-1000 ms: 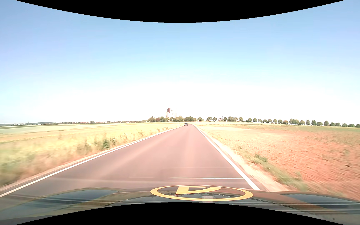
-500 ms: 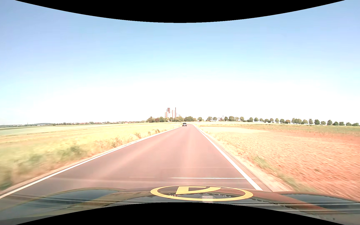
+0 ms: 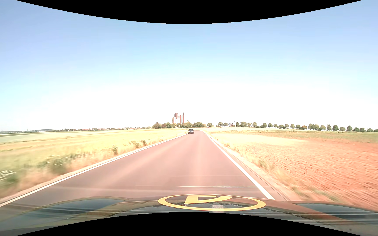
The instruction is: Follow the waypoints while adhering to traffic rules and regulations
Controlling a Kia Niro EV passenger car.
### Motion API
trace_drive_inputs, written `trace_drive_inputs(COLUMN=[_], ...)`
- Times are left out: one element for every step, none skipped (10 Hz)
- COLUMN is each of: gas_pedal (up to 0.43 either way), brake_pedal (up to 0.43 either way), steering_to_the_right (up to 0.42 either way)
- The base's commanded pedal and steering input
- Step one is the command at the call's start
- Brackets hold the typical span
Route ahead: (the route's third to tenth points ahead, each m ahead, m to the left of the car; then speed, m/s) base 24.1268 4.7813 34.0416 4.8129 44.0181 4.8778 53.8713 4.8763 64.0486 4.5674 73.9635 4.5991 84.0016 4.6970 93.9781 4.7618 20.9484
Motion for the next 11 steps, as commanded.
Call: trace_drive_inputs(gas_pedal=[0.260,0.260,0.260,0.260,0.248,0.248,0.248,0.248,0.248,0.248,0.248], brake_pedal=[0.000,0.000,0.000,0.000,0.000,0.000,0.000,0.000,0.000,0.000,0.000], steering_to_the_right=[0.001,0.001,0.001,0.001,0.001,0.000,0.000,0.000,-0.001,-0.001,-0.002])
